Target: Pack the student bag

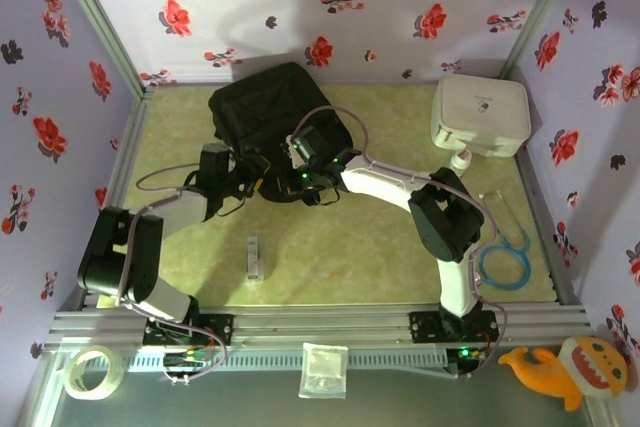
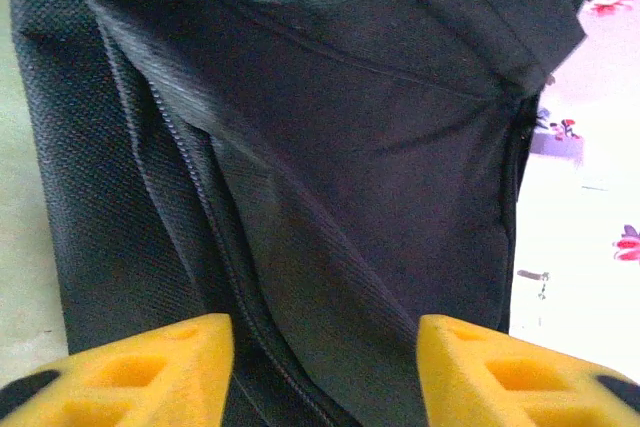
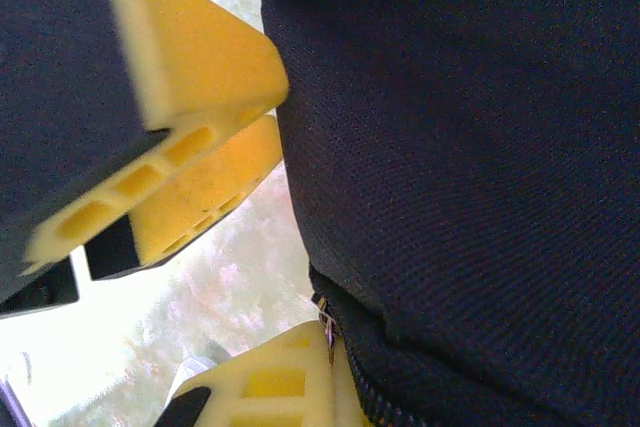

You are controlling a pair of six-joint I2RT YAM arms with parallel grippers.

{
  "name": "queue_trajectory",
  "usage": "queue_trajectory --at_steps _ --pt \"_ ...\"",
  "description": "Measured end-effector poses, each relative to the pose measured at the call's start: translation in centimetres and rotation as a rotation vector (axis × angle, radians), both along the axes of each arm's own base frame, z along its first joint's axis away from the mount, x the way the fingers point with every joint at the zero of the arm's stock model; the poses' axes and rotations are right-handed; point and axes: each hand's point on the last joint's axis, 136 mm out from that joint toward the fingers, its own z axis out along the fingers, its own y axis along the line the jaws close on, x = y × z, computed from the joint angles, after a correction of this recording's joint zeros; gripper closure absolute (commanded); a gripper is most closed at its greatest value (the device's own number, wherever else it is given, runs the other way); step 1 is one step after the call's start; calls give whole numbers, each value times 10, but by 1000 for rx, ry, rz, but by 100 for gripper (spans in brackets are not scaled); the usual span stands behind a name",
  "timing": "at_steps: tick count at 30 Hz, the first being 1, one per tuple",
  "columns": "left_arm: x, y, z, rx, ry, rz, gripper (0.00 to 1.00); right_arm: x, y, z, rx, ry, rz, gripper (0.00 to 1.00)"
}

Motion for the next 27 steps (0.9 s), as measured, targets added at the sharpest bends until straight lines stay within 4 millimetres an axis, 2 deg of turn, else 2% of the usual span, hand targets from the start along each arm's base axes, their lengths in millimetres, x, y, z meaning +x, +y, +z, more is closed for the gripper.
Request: queue_trajectory --at_steps 6,8,18,22,27 --pt "8 -2 -2 3 0 2 92 -1 -5 -7 -22 4 -12 100" --pt "8 -3 -3 12 0 -5 100 -3 -9 -11 -41 -2 -23 100" --pt "9 -10 -3 94 -2 -90 100 2 -47 -1 -73 -12 -170 100" --pt "8 -11 -5 113 1 -109 100 7 -69 -9 -96 26 -240 100" --pt "6 -12 -5 117 2 -132 100 7 -77 -15 -115 47 -269 100"
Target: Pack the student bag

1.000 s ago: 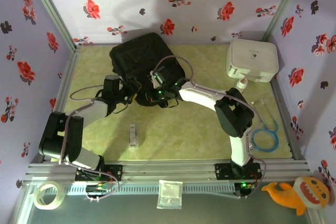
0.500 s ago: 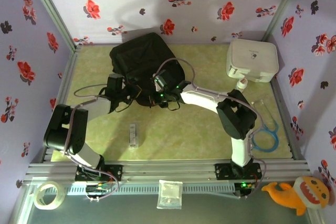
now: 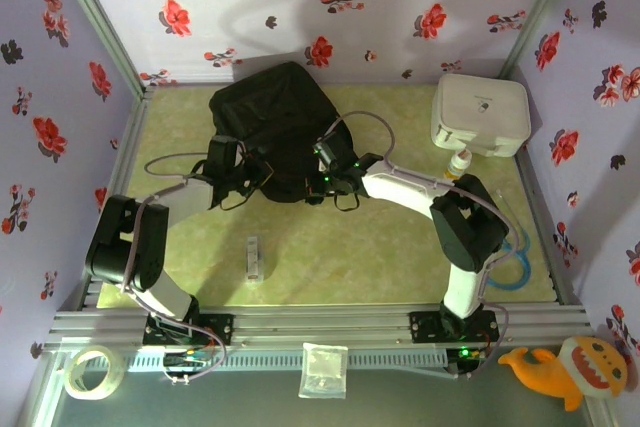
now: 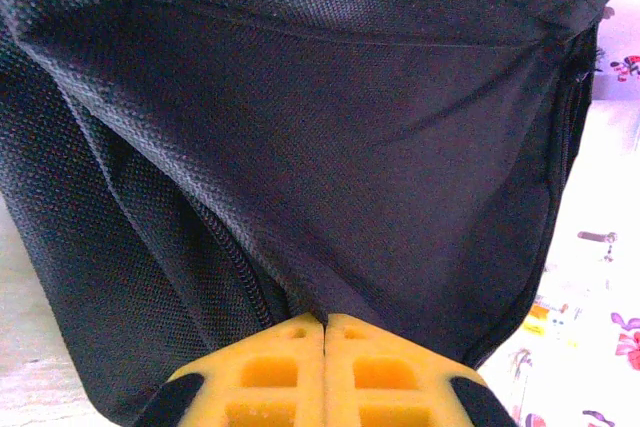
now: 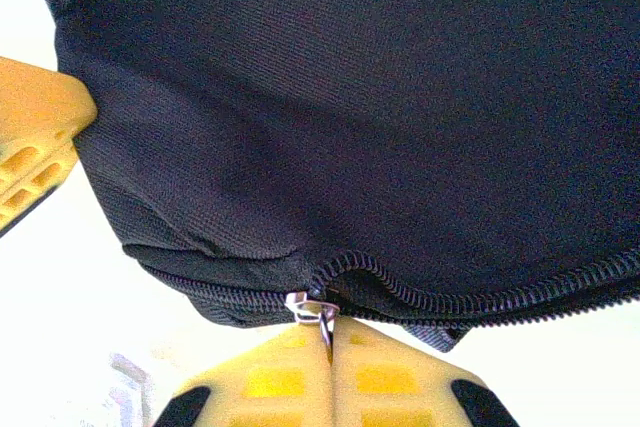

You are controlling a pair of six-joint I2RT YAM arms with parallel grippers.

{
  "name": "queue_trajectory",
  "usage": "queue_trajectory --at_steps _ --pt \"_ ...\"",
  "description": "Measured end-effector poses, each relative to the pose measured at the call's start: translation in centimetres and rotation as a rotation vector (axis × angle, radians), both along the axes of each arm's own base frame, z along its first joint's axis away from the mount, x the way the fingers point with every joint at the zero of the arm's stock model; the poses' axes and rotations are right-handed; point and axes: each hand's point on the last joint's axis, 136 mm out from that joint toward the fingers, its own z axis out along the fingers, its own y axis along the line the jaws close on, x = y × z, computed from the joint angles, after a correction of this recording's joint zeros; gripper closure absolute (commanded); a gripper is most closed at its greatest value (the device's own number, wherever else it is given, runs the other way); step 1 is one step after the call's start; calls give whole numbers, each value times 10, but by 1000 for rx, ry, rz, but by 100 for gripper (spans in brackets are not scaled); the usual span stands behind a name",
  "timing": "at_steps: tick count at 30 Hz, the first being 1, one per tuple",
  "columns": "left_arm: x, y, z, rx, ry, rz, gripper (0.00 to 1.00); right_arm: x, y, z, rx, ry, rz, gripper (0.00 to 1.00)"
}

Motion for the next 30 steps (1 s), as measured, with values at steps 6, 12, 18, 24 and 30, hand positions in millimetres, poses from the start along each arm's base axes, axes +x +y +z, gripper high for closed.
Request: queue_trajectory --at_steps 6,12,18,24,30 --pt "0 -4 3 -5 -6 -29 100 1 -5 2 -19 -11 -13 90" --pt "1 -1 0 1 3 -19 100 -4 -9 -3 -51 3 26 78" --pt "2 -1 1 0 3 -18 100 -10 0 -4 -94 -13 86 75" --pt "3 -1 1 -1 1 -18 100 -14 3 -9 -125 -25 114 76" --pt "3 -1 2 -1 0 -18 100 -11 0 -12 -147 -28 103 79"
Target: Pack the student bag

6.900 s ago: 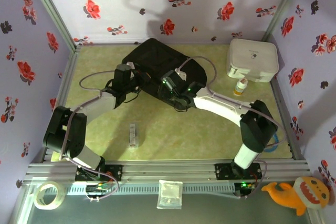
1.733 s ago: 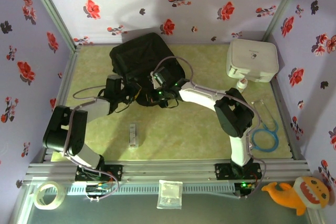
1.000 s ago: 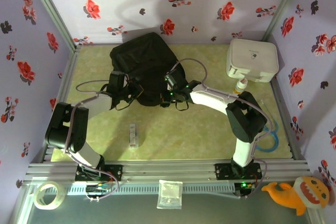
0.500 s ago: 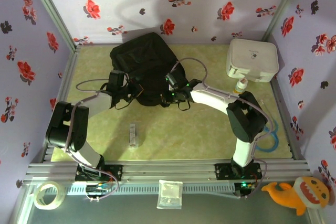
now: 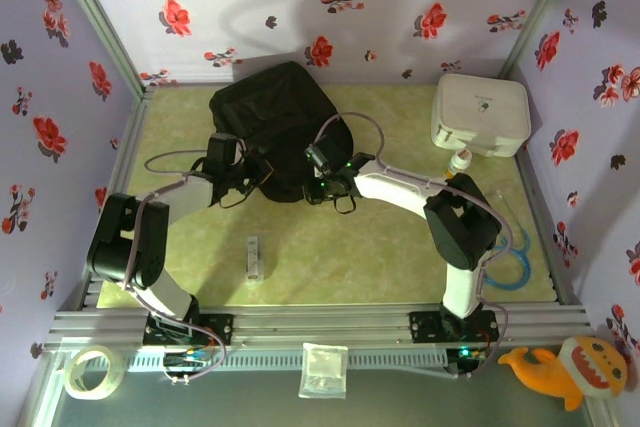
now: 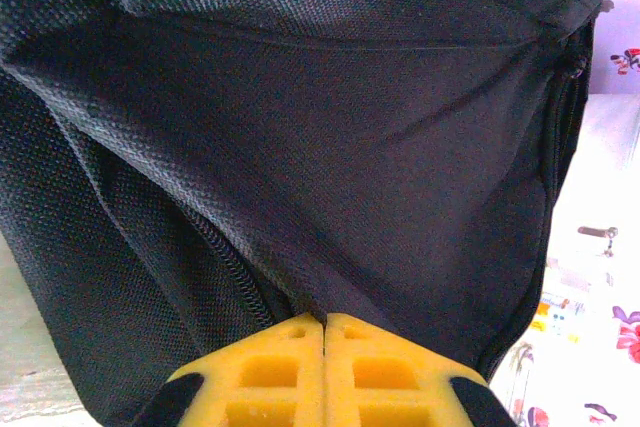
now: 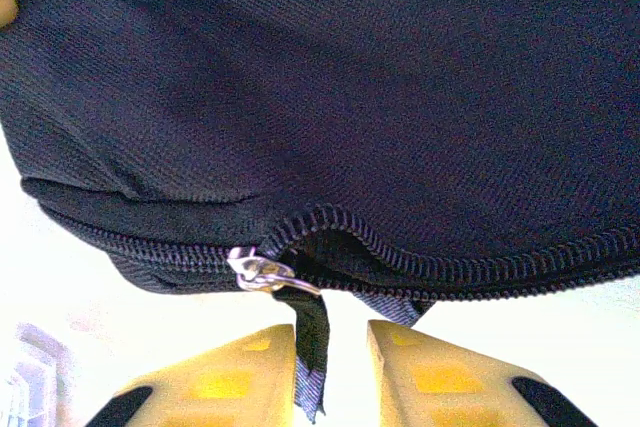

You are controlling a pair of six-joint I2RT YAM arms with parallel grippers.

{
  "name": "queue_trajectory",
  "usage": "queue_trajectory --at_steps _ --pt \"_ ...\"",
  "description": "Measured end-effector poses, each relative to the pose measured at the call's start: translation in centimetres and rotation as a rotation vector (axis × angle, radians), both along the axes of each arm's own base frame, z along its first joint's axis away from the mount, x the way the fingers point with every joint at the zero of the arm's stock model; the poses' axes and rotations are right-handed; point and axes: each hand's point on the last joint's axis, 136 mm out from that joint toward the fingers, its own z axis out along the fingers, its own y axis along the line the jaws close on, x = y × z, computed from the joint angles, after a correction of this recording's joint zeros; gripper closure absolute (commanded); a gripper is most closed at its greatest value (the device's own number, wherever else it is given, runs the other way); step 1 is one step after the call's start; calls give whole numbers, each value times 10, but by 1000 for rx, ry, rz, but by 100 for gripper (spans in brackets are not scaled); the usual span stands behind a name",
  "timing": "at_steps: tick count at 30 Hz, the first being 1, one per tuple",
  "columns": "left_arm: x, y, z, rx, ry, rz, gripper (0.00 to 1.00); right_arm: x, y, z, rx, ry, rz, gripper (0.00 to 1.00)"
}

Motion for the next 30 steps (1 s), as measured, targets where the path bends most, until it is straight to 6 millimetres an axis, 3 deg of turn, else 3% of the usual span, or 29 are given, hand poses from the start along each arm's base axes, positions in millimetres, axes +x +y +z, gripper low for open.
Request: queue_trajectory --at_steps 7,12,19,26,30 --pt "0 0 1 0 -2 0 100 5 -5 0 -29 -32 -6 100" --pt "-1 -1 -1 7 0 -14 100 13 -23 1 -90 -95 -67 100" --pt "-7 -8 2 -9 0 -70 100 29 -57 18 -94 -150 -198 100" --pt "-9 -10 8 -9 -13 -94 100 29 -57 18 -80 -136 -198 100" --pt "-9 -6 10 11 -16 -85 77 24 -51 19 -65 -123 -150 100"
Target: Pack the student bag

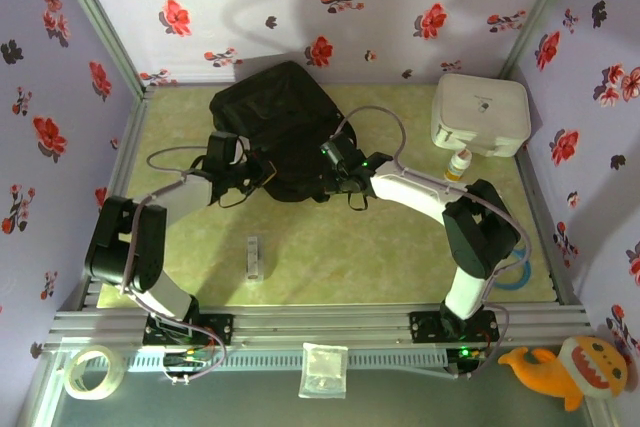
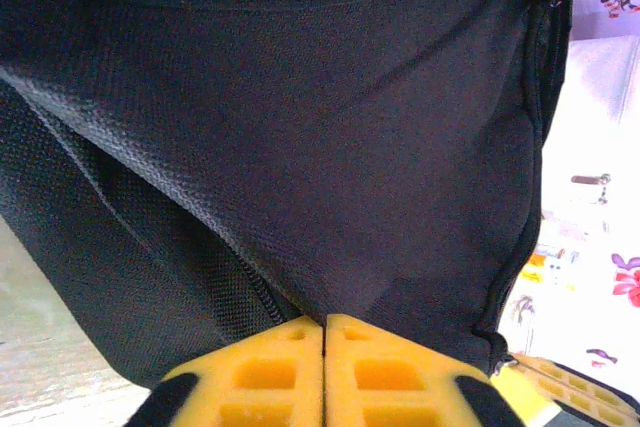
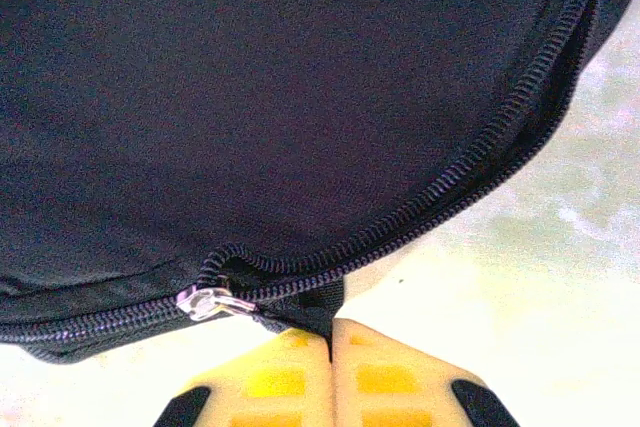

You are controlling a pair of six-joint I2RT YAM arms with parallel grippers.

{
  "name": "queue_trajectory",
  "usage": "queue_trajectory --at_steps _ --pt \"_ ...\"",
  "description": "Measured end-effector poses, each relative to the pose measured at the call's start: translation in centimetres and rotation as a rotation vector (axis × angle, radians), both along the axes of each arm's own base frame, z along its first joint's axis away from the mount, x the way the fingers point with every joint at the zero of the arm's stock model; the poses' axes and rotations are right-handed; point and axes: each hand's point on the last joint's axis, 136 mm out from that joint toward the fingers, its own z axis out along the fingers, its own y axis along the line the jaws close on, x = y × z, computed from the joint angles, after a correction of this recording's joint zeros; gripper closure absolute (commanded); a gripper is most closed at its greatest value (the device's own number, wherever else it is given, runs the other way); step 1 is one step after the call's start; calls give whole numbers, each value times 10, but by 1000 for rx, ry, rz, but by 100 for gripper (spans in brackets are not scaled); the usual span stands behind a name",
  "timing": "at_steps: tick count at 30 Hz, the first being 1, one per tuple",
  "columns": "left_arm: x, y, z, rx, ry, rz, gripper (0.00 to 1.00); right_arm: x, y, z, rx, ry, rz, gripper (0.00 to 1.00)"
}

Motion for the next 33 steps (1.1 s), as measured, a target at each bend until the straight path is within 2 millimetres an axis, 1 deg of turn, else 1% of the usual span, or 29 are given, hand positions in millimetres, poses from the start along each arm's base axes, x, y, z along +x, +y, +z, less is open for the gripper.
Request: queue_trajectory --at_steps 1,3,6,10,12,14,17,20,22,23,25,27,28,30,31,32,33 --pt "1 5 1 12 0 17 68 -3 3 0 3 4 18 100" --pt "3 15 4 30 -7 50 55 -9 12 4 31 14 65 100" --pt "1 26 17 35 -37 90 46 -18 28 15 104 26 128 100" --pt "-16 31 28 14 -46 122 33 -28 54 31 207 37 211 100" --pt "-23 32 30 -7 -41 141 28 -33 65 38 248 42 247 100" --pt "-28 28 29 -27 -29 149 26 -38 74 43 281 47 280 100" --pt "-31 14 28 -62 -13 143 26 -48 86 49 320 59 328 100" --pt "-29 0 22 -93 5 139 26 -58 95 52 340 68 364 100" --pt "-25 -5 12 -106 29 148 32 -61 97 52 342 71 373 100" --pt "-23 -7 7 -111 42 155 37 -62 98 52 342 72 375 100" --pt "-20 -9 -3 -115 65 167 53 -61 97 52 340 71 373 100" --pt "-18 -8 -11 -113 84 184 72 -61 94 48 325 71 363 100" --pt "-17 -7 -14 -106 87 191 80 -60 92 46 309 70 351 100" --pt "-16 -5 -19 -91 92 204 91 -59 84 39 270 61 324 100" --pt "-16 -4 -20 -83 91 205 96 -59 77 35 238 56 298 100" --pt "-16 -4 -21 -78 89 205 100 -58 70 31 212 50 273 100" --pt "-16 -5 -20 -73 85 201 100 -56 61 27 179 42 238 100"
